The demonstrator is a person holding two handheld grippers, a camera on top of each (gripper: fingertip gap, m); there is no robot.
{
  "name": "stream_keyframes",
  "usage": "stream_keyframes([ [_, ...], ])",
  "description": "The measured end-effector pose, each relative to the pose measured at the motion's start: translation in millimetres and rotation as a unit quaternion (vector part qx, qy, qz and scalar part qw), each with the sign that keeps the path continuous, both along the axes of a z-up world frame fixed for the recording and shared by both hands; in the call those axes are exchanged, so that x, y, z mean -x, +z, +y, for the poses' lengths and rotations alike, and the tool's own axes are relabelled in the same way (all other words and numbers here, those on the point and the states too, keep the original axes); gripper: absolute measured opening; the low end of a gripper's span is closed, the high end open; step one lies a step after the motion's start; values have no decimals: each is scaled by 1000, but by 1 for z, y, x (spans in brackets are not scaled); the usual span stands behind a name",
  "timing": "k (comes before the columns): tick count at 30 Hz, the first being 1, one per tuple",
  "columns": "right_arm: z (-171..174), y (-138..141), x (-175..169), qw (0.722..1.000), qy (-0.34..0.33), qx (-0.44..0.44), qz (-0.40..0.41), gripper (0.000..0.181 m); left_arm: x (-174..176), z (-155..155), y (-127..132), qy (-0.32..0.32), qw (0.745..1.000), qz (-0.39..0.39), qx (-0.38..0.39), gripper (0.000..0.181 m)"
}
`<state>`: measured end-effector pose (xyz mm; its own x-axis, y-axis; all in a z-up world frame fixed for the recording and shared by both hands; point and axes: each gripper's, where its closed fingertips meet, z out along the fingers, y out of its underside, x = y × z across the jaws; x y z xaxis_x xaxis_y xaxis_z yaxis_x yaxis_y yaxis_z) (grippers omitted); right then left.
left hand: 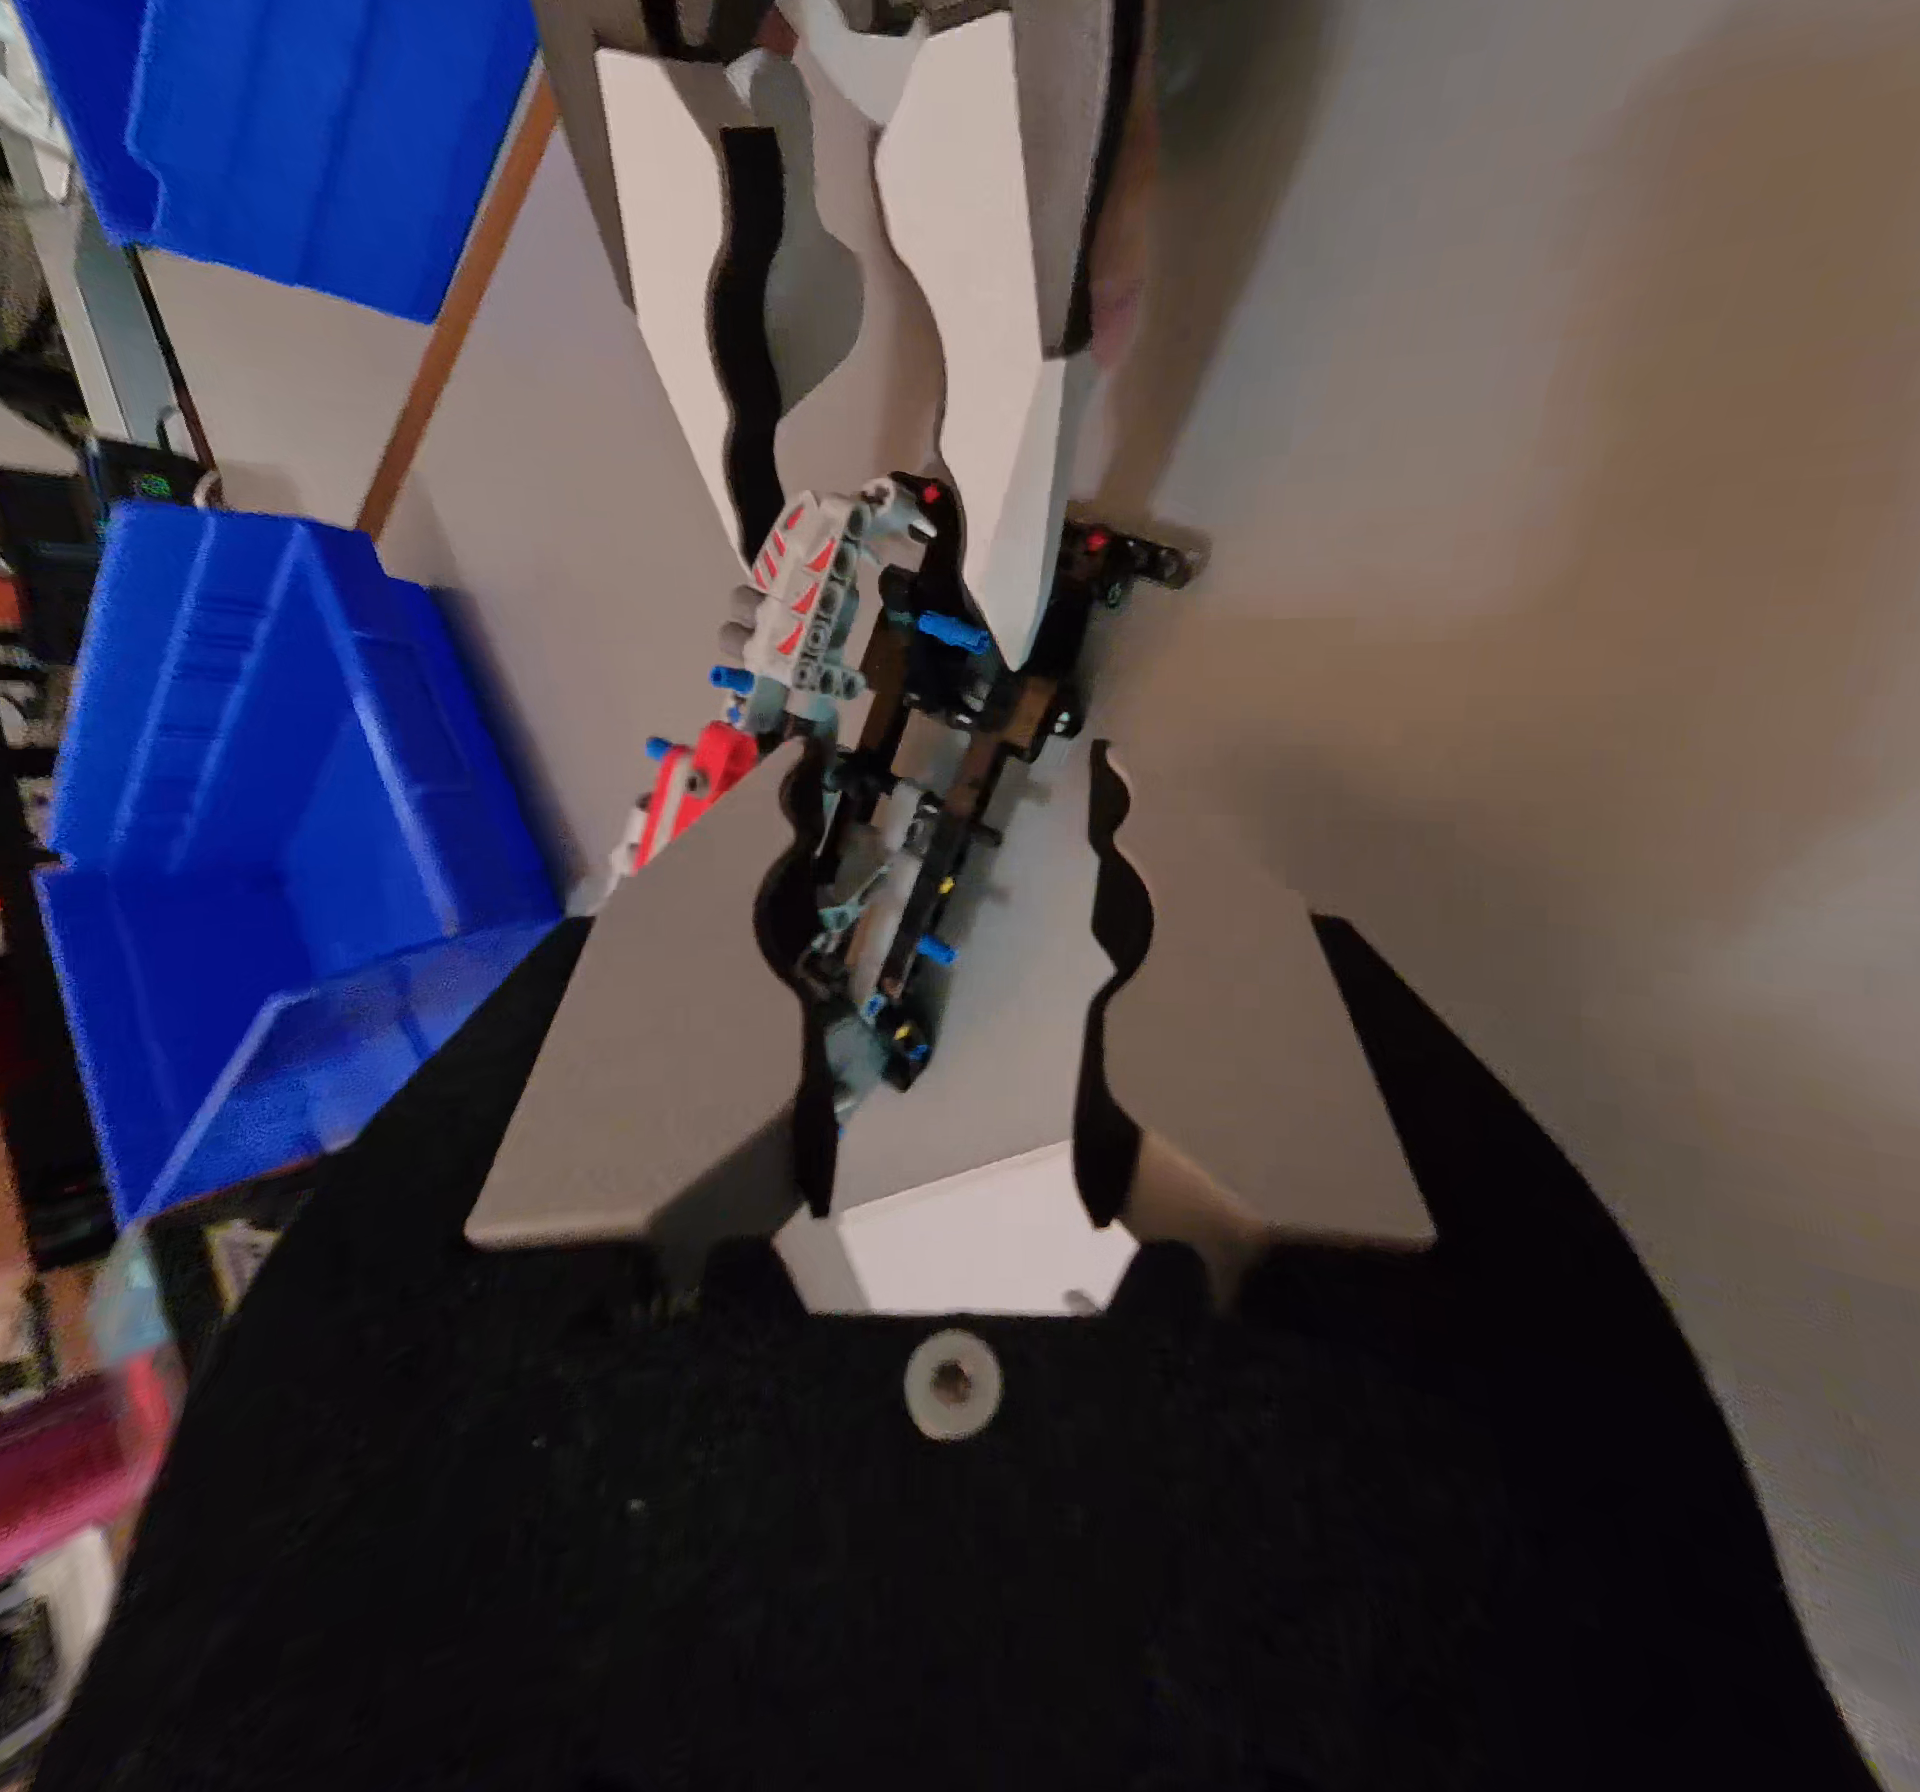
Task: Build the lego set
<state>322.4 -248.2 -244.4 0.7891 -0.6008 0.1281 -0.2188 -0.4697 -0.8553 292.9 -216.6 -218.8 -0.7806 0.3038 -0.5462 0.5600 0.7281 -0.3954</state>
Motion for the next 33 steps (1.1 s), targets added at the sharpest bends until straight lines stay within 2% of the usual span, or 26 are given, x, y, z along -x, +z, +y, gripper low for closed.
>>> stream_keyframes([
  [4,0,-15,11,999,7,40,11,55,-1,-2,-17,56,997,42,27,35],
  [8,-4,-12,17,1000,3,25,17,48,9,-17,-26,80,982,151,75,36],
  [10,-9,-11,21,999,-7,17,38,44,11,-22,-27,86,976,176,98,36],
  [14,-16,-9,26,998,-32,23,55,41,8,-24,-28,106,968,193,123,32],
  [17,-9,-10,28,997,-40,17,56,42,4,-23,-32,116,966,200,119,32],
  [26,-4,-14,26,997,-62,7,49,28,5,-27,-35,97,965,207,127,30],
  [33,-6,-14,24,997,-60,10,42,24,4,-28,-33,81,962,221,135,29],
])
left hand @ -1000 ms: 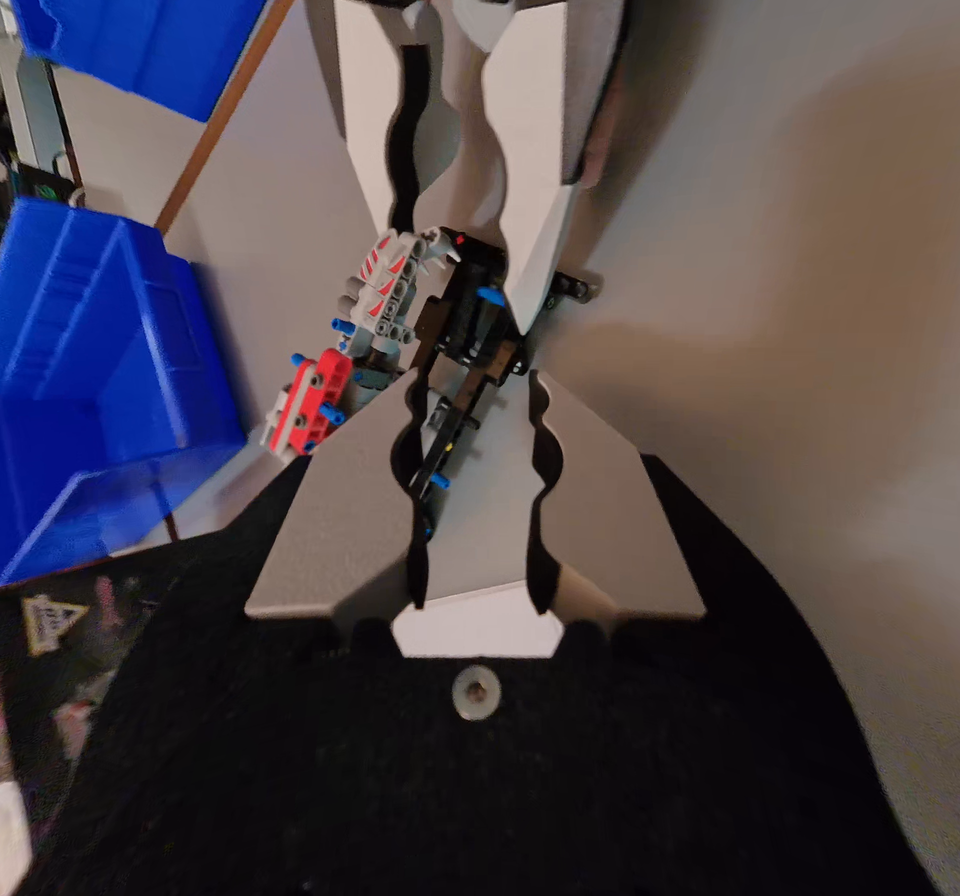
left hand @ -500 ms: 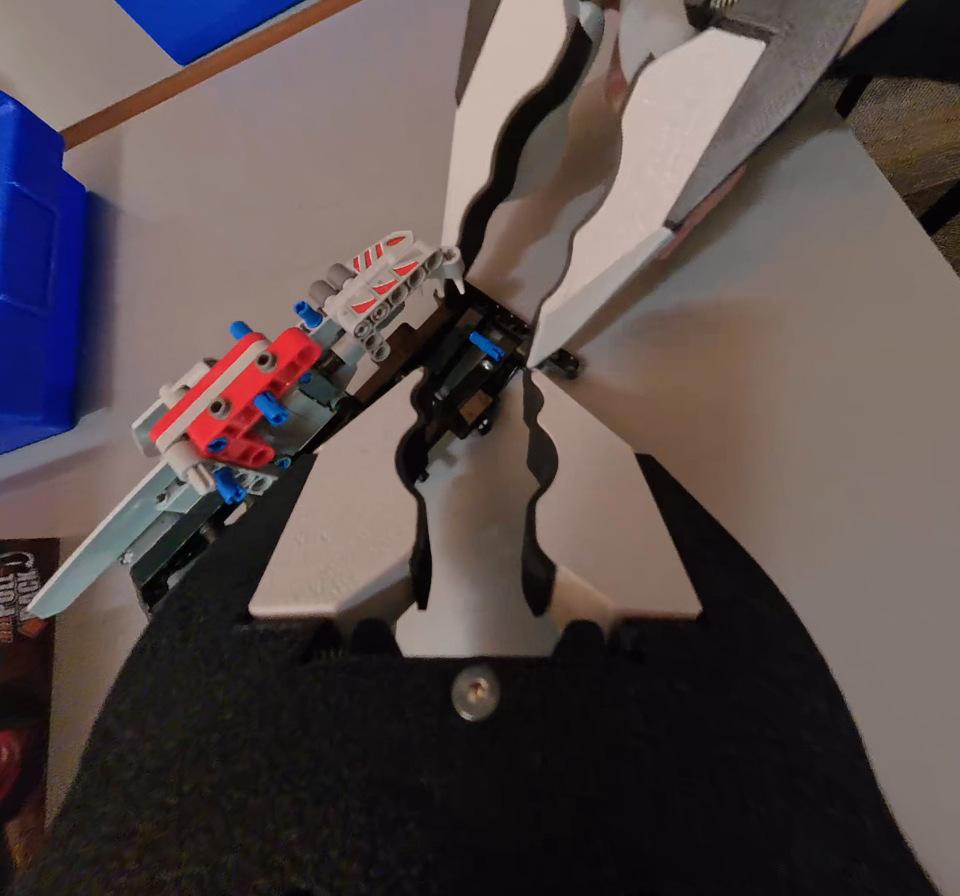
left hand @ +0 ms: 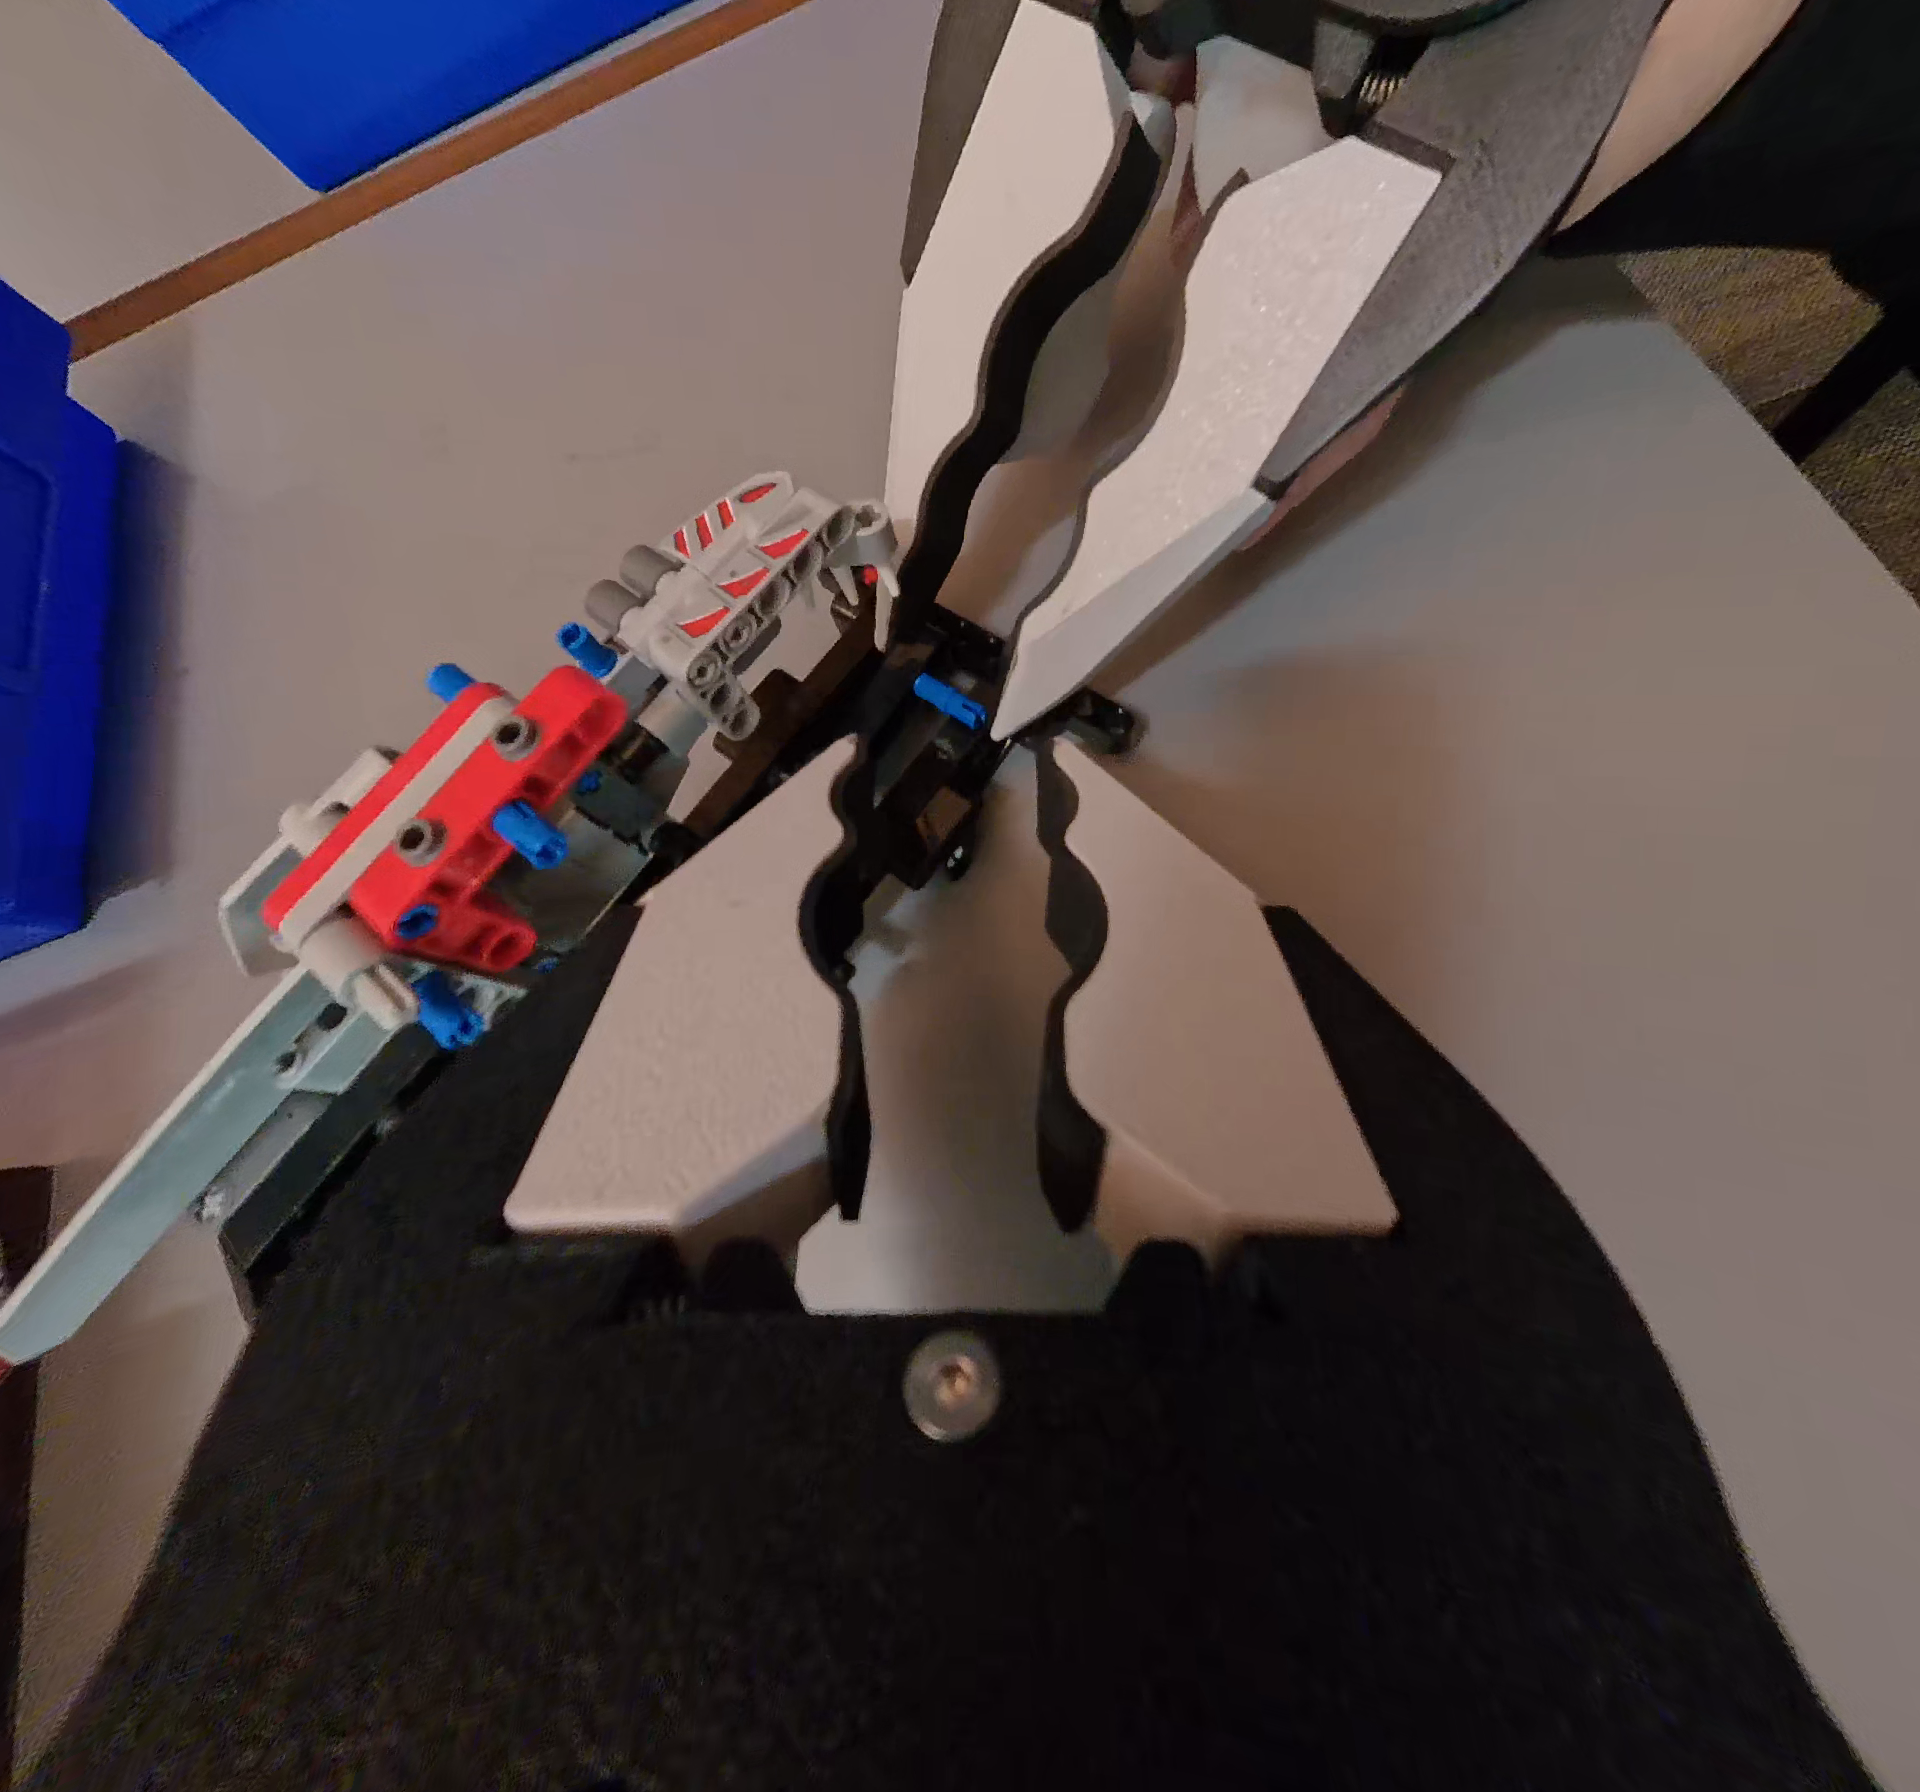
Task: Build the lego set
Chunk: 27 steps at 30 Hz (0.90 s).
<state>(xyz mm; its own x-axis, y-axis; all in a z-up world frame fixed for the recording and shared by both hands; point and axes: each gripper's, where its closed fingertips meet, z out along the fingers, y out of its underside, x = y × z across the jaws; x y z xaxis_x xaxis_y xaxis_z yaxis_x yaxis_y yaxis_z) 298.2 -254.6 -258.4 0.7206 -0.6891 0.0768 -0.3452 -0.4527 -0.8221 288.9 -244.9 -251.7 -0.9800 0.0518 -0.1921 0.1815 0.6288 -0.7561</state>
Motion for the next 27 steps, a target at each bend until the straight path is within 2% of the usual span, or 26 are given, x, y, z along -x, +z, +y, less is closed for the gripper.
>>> stream_keyframes([
  [7,0,2,0,998,23,39,-37,22,-1,-9,-1,-31,999,-17,-1,26],
  [10,-1,2,1,999,28,24,-36,21,-3,-11,0,-38,999,-11,6,32],
  [15,-2,3,4,998,43,28,-47,22,2,-13,0,-72,997,-18,6,30],
  [20,-2,4,5,998,41,20,-36,22,3,-14,2,-79,997,-27,4,31],
  [27,-2,9,4,999,28,-15,-23,22,6,-10,3,-73,996,-41,2,13],
])
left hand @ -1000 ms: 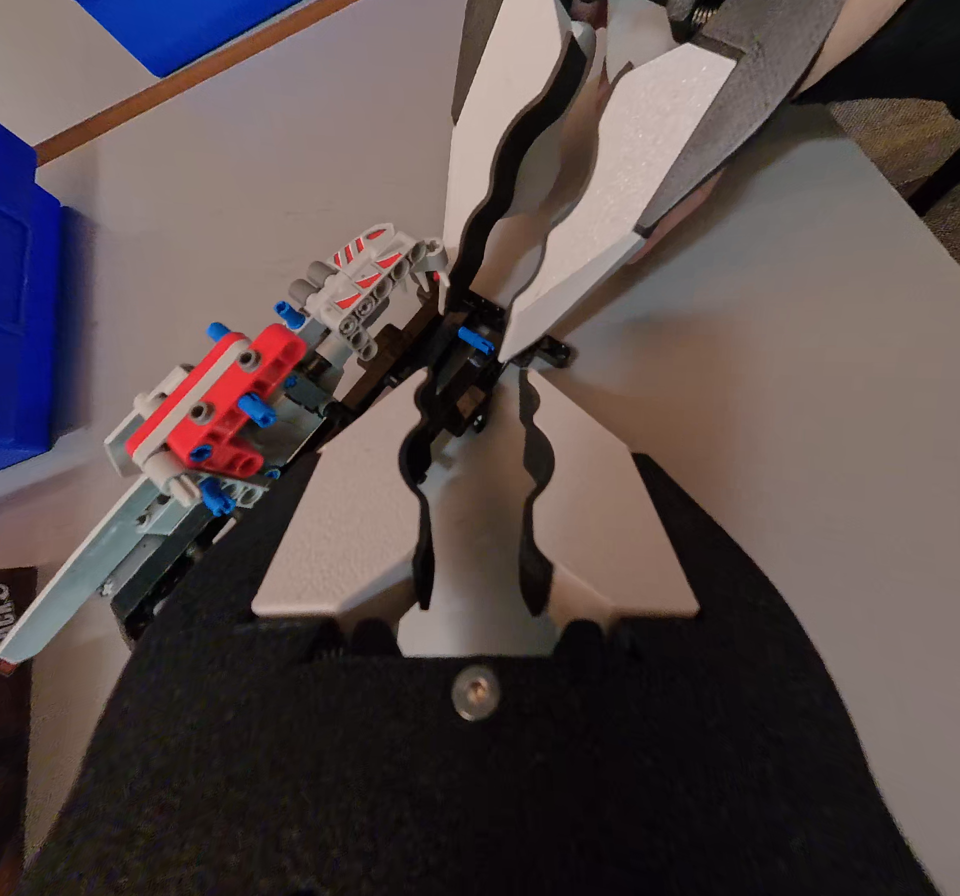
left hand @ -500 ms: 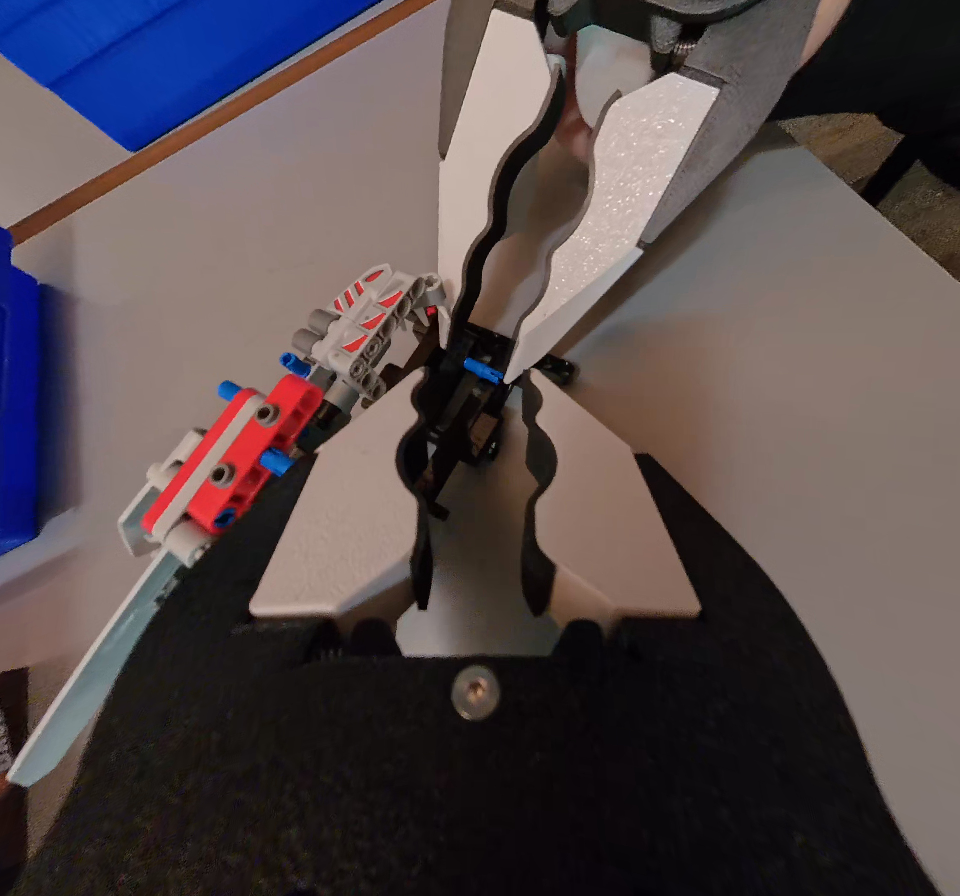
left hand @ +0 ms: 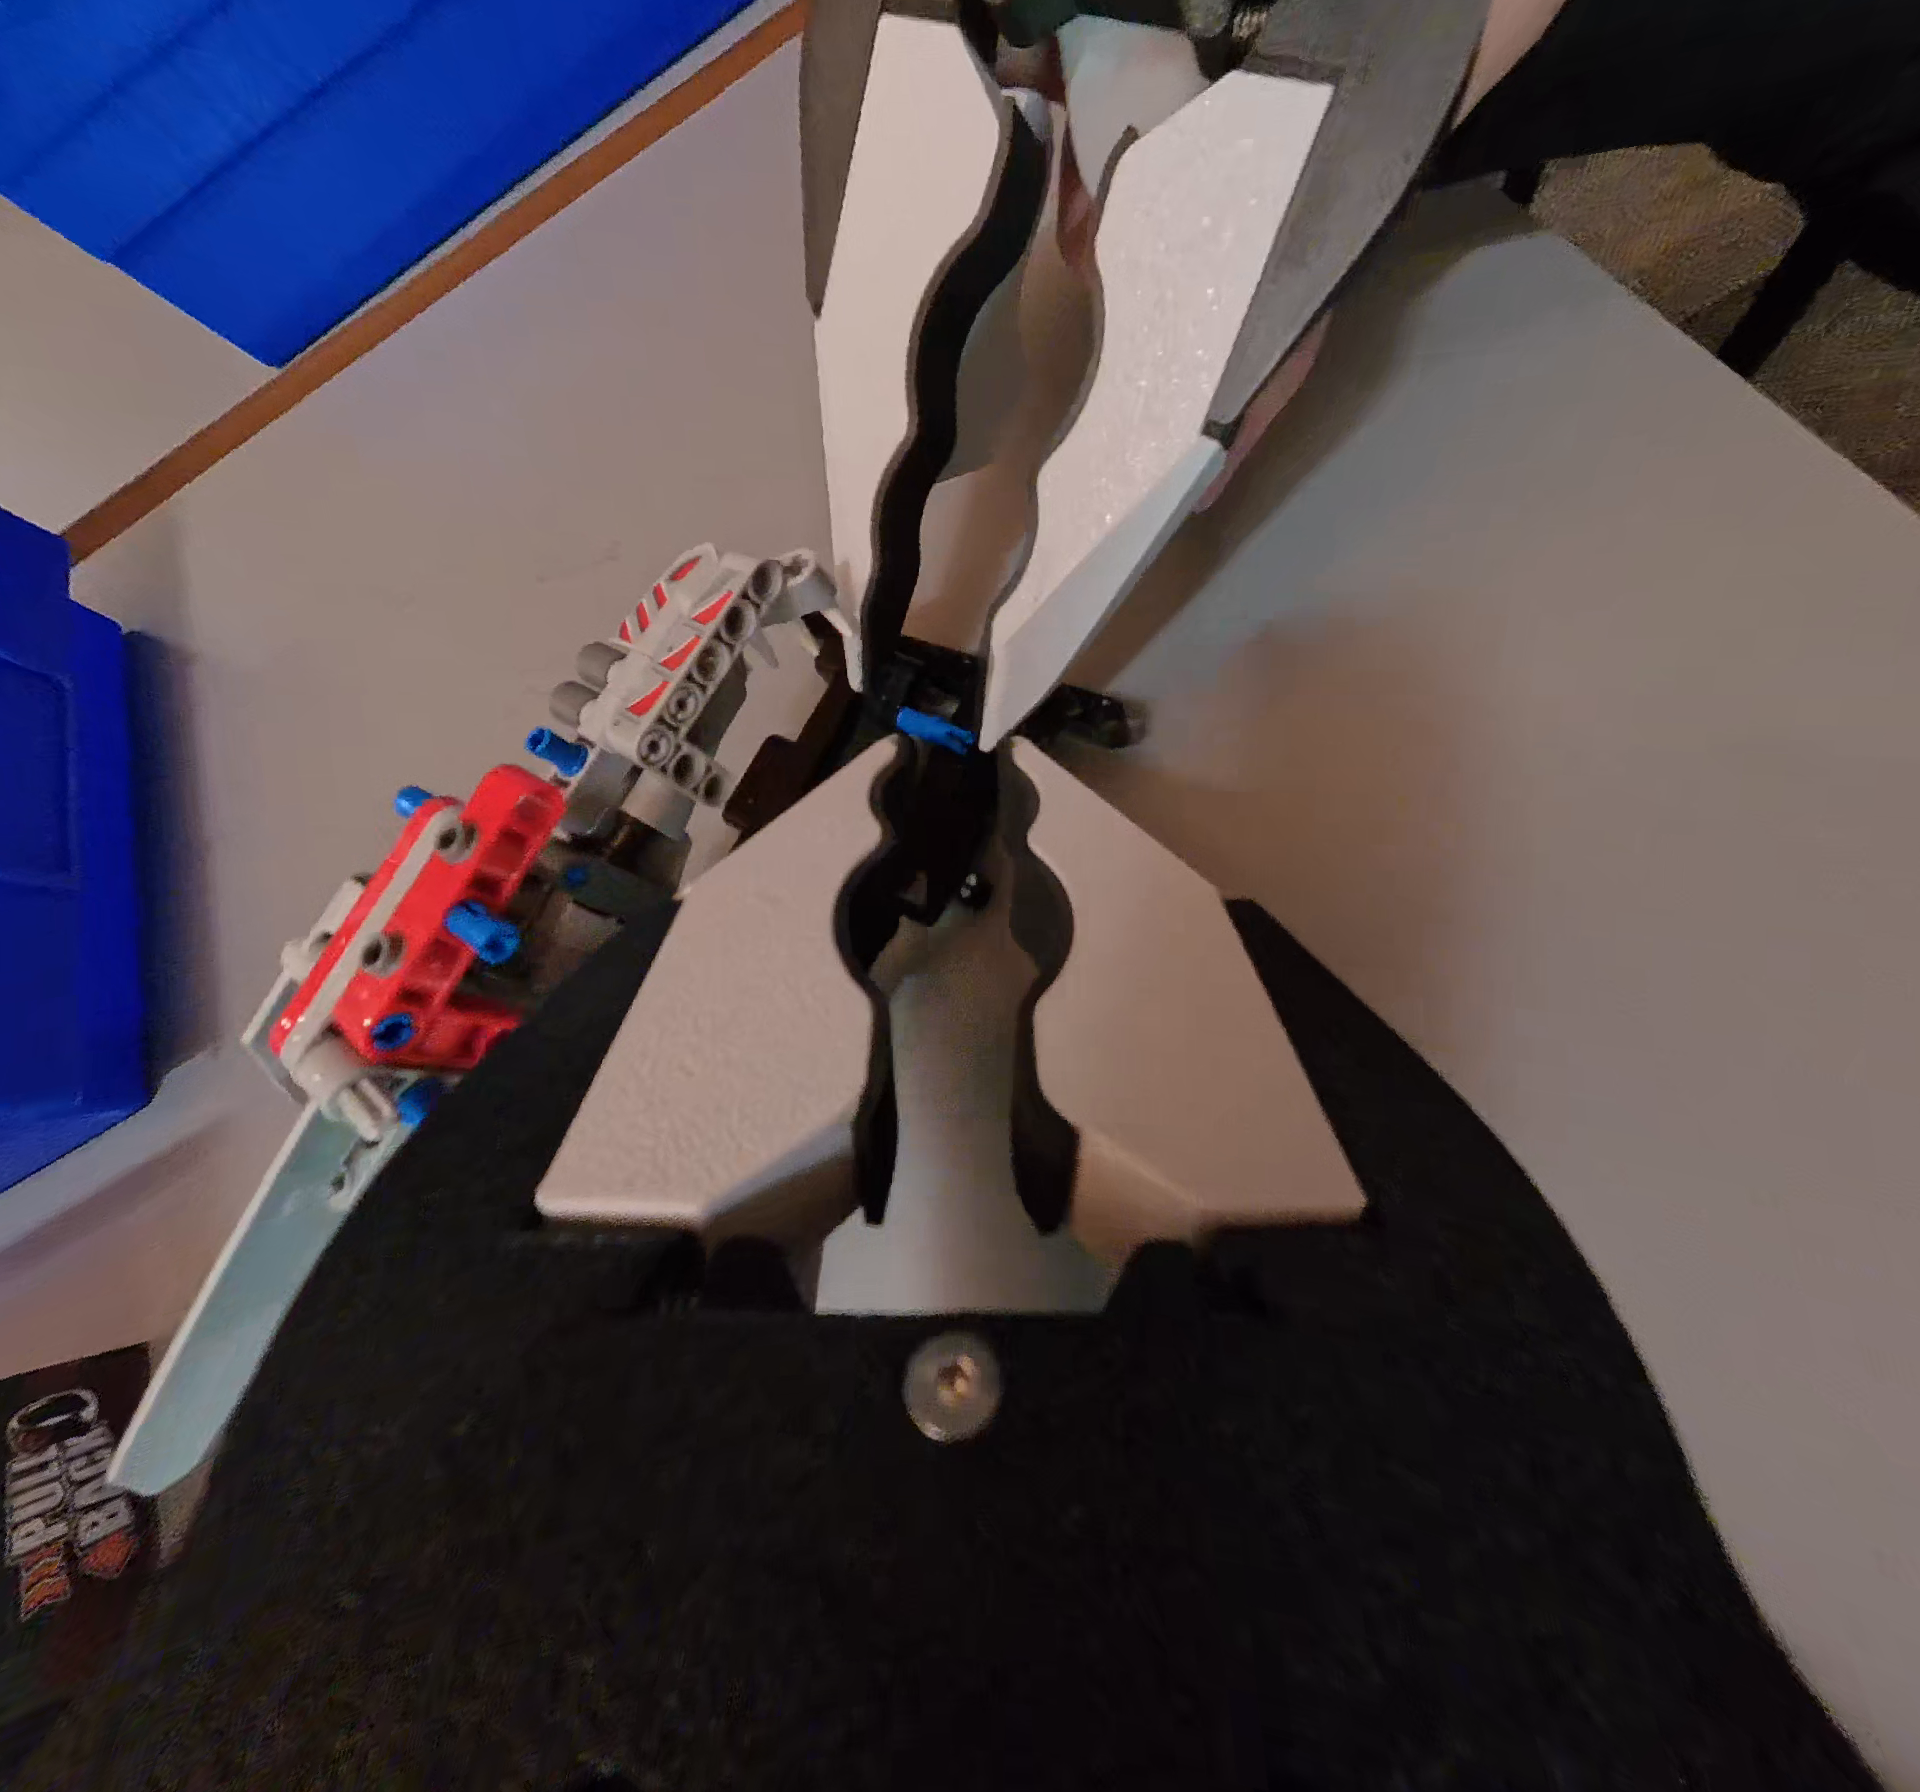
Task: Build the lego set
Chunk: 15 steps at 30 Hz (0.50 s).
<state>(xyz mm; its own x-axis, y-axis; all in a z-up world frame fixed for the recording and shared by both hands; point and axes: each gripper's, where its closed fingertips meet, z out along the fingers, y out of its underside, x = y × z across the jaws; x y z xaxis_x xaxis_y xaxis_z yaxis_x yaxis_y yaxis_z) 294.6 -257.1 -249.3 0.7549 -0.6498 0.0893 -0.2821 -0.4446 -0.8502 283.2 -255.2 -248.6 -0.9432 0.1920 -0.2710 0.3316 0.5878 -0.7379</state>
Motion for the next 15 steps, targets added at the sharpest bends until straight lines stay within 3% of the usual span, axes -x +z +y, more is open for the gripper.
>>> stream_keyframes([
  [5,0,-2,1,1000,-1,4,8,22,-4,3,-7,37,999,-24,-4,18],
  [9,2,3,3,997,-25,-42,56,21,-1,3,-8,48,997,-57,10,23],
  [15,1,5,1,994,-46,-64,76,22,-3,-4,-1,81,992,-92,18,17],
])
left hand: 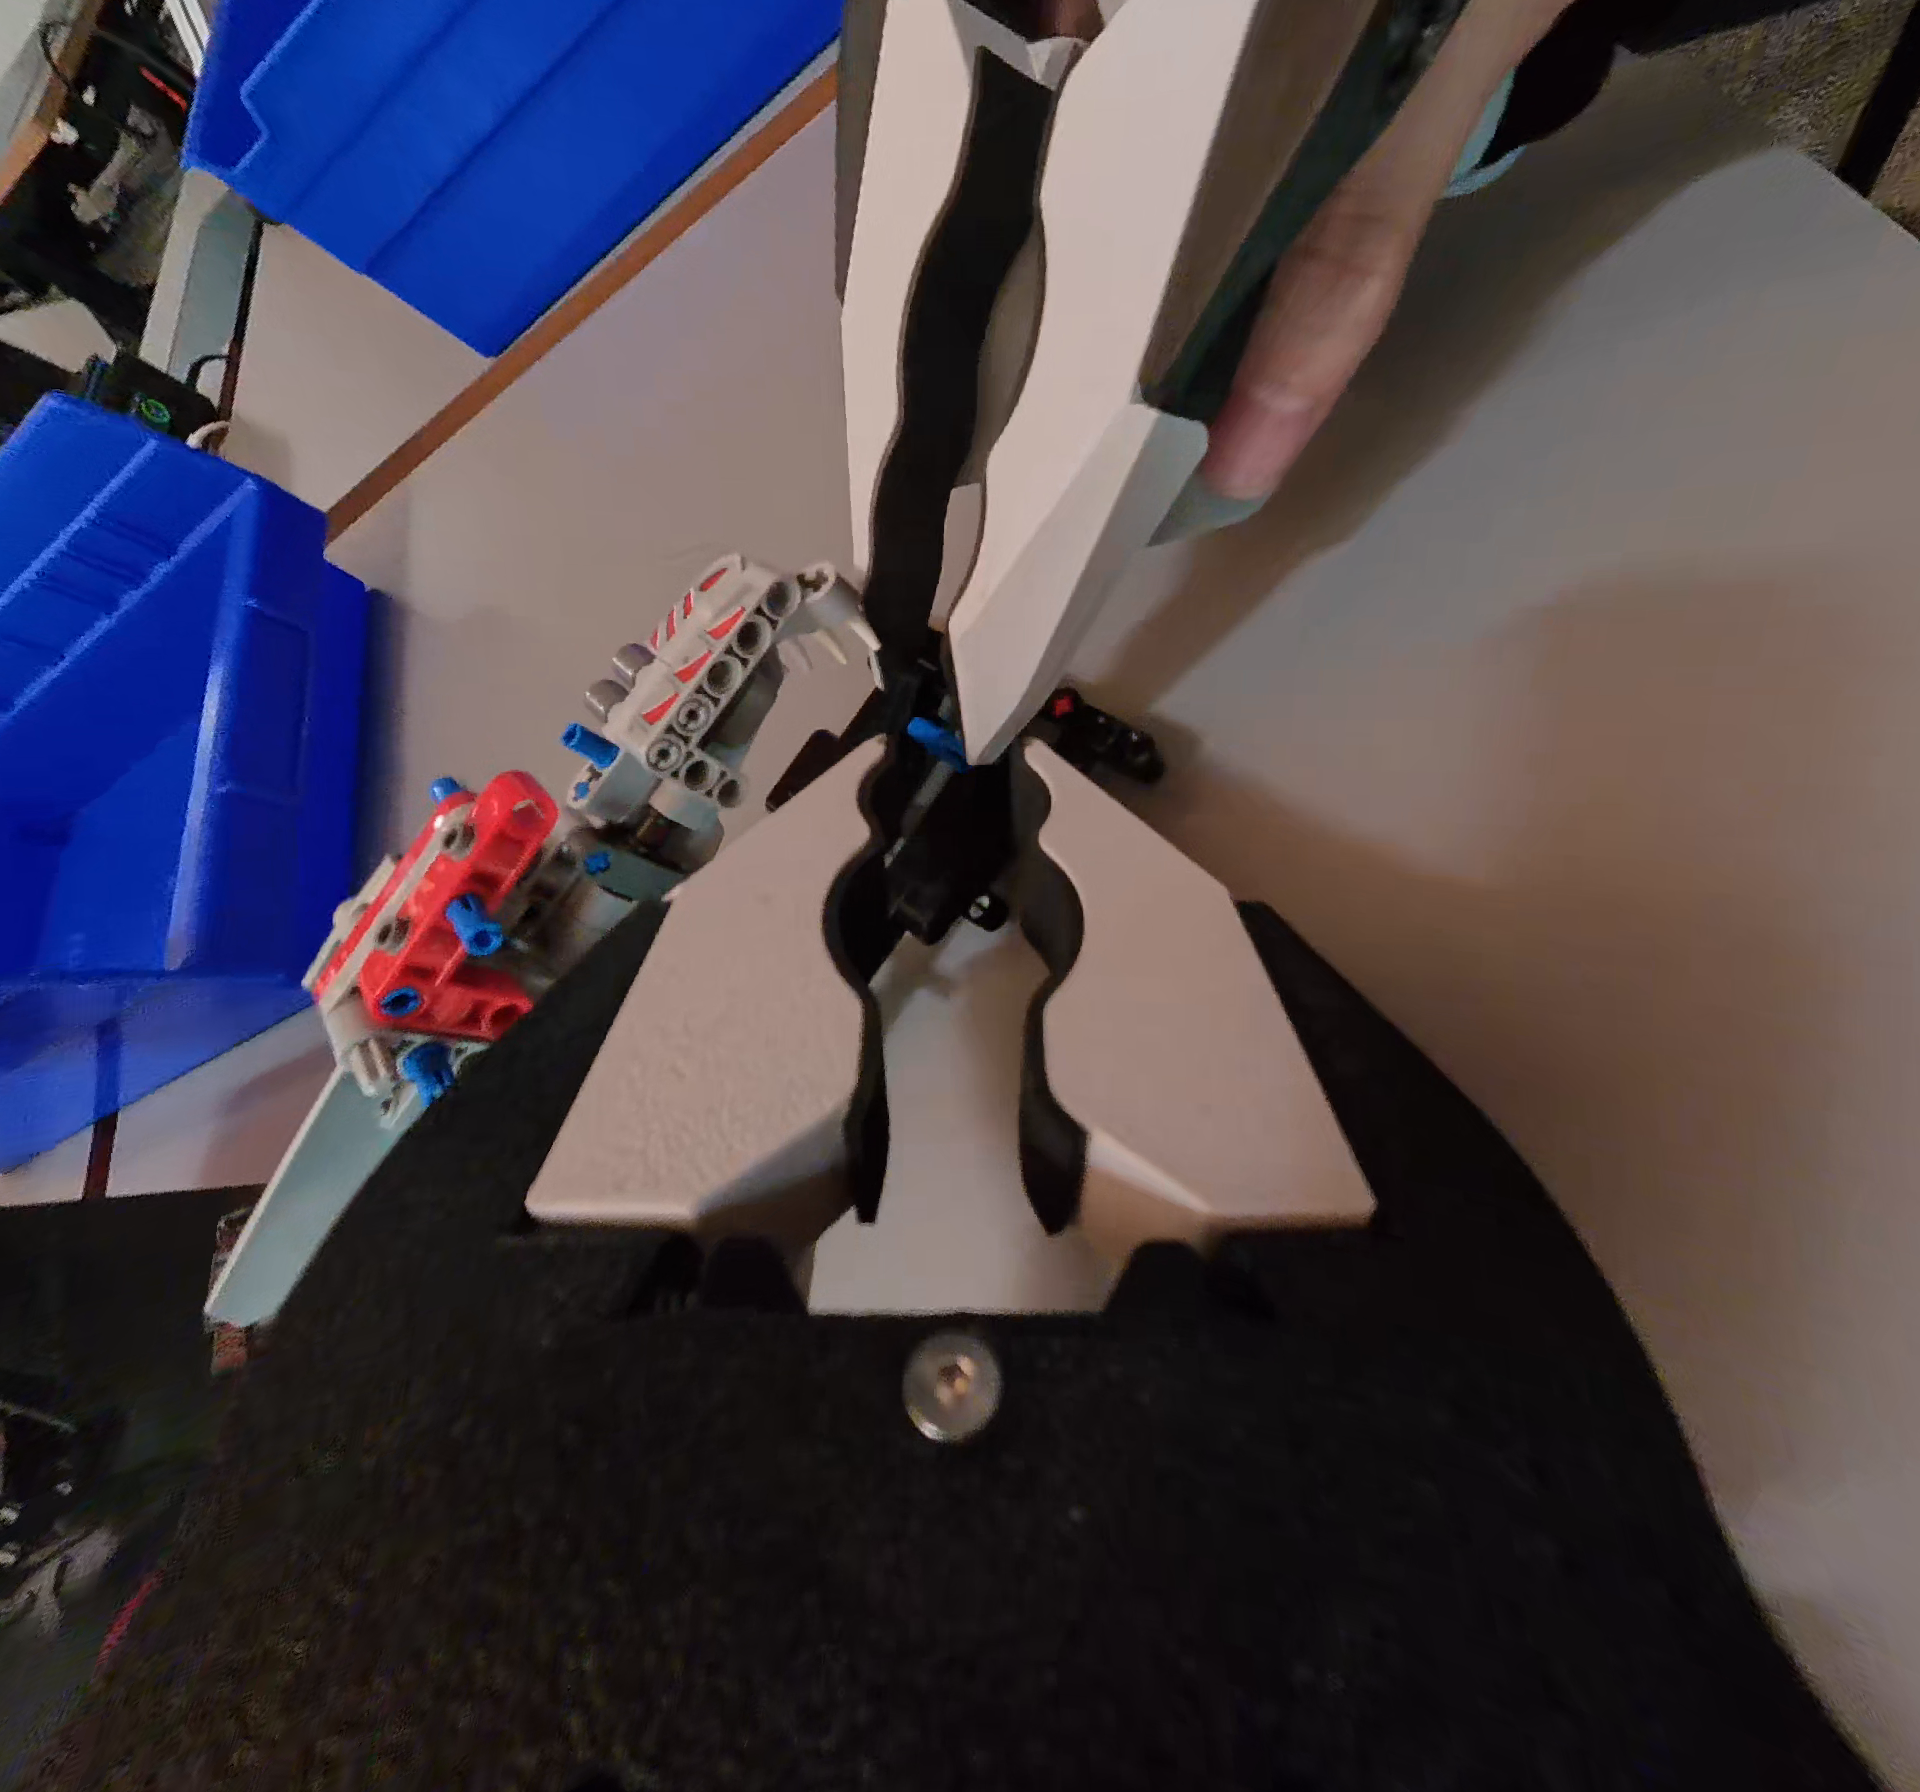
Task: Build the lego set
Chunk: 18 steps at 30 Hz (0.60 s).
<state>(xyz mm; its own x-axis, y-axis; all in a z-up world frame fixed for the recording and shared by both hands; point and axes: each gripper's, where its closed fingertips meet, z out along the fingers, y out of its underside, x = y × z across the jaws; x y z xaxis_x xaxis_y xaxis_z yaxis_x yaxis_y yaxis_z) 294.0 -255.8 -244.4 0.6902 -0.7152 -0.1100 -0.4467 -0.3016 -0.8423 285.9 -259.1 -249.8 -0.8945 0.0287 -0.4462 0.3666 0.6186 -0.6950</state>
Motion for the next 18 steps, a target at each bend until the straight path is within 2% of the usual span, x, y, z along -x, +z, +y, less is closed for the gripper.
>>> stream_keyframes([
  [7,-2,4,2,1000,5,-7,-9,22,0,2,2,43,999,-3,26,4],
  [10,-8,-1,12,999,29,26,-4,36,-7,6,12,72,996,-20,52,3],
  [14,-14,0,10,999,20,47,-18,36,-13,11,16,101,992,8,75,2],
  [16,-20,9,0,997,-2,60,-55,39,-15,17,18,114,990,11,84,2],
  [18,-17,24,-8,992,4,48,-115,49,-18,23,19,127,987,20,95,2],
])
